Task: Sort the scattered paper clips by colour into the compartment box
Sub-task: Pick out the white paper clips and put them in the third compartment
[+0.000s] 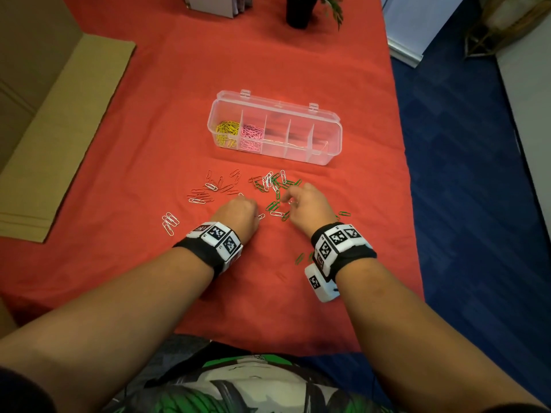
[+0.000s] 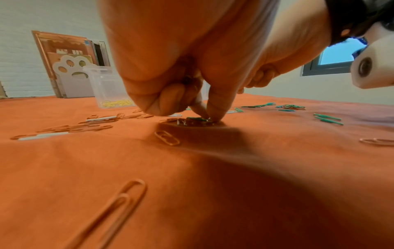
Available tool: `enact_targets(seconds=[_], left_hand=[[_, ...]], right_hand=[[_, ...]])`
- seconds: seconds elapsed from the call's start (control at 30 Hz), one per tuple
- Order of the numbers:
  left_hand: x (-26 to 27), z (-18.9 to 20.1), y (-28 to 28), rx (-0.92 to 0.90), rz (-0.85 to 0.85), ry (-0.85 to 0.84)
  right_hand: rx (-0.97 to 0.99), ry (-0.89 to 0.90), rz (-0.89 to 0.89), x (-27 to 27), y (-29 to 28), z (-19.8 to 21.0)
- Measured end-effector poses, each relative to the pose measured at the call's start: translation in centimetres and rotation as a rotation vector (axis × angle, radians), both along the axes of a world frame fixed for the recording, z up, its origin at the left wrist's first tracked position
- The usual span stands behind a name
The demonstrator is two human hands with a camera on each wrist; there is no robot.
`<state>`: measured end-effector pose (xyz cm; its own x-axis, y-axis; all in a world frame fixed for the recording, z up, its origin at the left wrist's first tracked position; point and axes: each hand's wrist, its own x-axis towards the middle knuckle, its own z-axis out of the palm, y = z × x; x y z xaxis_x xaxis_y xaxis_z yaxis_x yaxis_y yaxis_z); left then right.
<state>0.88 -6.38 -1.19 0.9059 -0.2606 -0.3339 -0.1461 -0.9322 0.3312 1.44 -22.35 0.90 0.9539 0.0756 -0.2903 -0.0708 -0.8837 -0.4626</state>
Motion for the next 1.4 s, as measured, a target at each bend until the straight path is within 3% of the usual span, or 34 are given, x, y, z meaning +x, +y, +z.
enact_targets(seconds=[0.27,0.47,0.57,0.7,0.77,0.9,1.03,1.07,1.13,1.27,1.4], left_hand=[[-0.7,0.1,-0.2,0.088,-0.072,0.039],[-1.3,0.7,-0.5,0.076,-0.081,0.065],[-0.8,1.7,0.0,-0.197,0.175,0.165],[-0.1,3.2,1.6,-1.062,0.647,0.555],[-0.1,4.1,2.3,-1.421,0.703,0.701],[-0.1,5.0,2.9,-1.701,0.594,0.759],[-0.3,5.6,2.6,-1.793,0.576,0.798],[-0.3,5.6,2.5,-1.799,0.58,0.798],[-0.3,5.6,2.3,-1.784,0.606,0.791],[0.0,5.3,2.0,-1.676,0.704,0.785],[0.6,4.1,1.9,-1.399,0.926,0.745]], right_hand=[[-0.31,-0.024,0.225,-1.3,2.1,-0.4],[-0.292,0.017,0.242,-0.9,1.9,-0.8],[-0.25,0.066,0.257,-0.8,1.7,-2.1],[0.02,0.029,0.059,-0.6,1.1,-1.8],[0.202,-0.011,-0.065,-0.4,0.8,-1.2],[0.541,0.093,-0.289,0.2,0.9,-0.4],[1.02,0.318,-0.642,0.4,0.9,0.8],[1.065,0.359,-0.674,0.5,1.0,0.9],[0.878,0.357,-0.592,0.9,1.0,0.4],[0.023,0.184,-0.101,0.6,1.5,-0.6],[-0.265,0.037,0.125,-0.9,2.2,-1.4]])
